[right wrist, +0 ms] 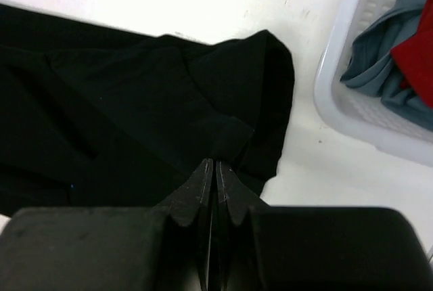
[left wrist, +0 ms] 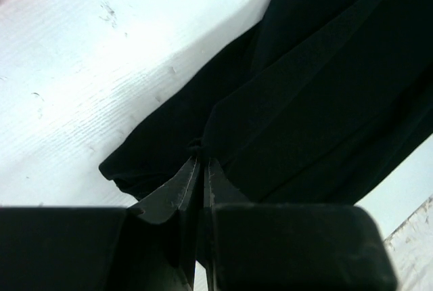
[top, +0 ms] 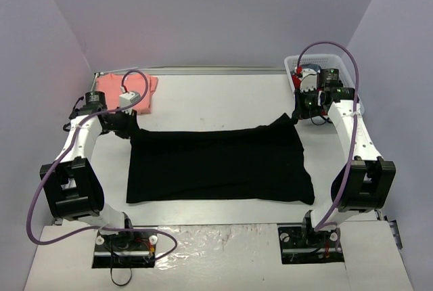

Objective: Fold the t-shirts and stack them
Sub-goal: Fold the other side of the tshirt into a rectangle

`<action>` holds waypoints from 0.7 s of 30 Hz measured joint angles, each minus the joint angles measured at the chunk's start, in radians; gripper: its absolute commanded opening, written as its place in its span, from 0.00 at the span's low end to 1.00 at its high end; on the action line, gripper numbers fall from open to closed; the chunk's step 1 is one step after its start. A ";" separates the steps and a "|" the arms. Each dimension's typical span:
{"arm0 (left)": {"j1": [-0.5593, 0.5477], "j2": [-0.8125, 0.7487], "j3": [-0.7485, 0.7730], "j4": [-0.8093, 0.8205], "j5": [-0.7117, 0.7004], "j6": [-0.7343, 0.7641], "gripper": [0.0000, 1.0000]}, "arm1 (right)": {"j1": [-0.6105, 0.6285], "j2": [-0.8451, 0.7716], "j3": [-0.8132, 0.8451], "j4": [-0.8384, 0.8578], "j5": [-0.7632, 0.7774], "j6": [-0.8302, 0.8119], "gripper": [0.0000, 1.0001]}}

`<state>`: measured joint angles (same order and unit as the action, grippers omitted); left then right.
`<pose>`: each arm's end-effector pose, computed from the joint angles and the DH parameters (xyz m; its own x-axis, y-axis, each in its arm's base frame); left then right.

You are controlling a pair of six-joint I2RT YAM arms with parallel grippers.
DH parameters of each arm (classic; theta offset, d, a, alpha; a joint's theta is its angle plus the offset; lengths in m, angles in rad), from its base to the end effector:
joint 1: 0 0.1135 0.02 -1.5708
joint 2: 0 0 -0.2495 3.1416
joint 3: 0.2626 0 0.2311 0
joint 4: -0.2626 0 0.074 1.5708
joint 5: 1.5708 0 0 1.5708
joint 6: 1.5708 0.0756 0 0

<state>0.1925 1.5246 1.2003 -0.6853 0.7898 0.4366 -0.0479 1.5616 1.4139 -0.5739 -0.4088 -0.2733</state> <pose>0.3114 0.0060 0.2408 -0.6531 0.1760 -0.7365 0.5655 0.7602 -0.3198 0.3559 0.0130 0.2948 -0.5667 -0.2208 -0.7938 -0.4228 0.9048 0.0502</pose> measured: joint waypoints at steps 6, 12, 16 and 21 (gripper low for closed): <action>0.014 -0.014 -0.021 -0.050 0.024 0.074 0.02 | 0.003 -0.053 -0.053 -0.048 0.002 -0.026 0.00; 0.032 -0.027 -0.041 -0.114 0.034 0.147 0.02 | 0.004 -0.104 -0.095 -0.079 0.013 -0.048 0.00; 0.034 -0.054 -0.048 -0.158 0.039 0.192 0.02 | 0.008 -0.113 -0.115 -0.099 0.024 -0.061 0.00; 0.038 -0.093 -0.050 -0.193 0.041 0.227 0.02 | 0.011 -0.131 -0.125 -0.122 0.035 -0.076 0.00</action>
<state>0.2306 1.4319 1.1500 -0.8787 0.8307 0.6640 -0.0364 1.4303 1.2888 -0.6964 -0.3733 -0.3492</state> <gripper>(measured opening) 0.031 0.005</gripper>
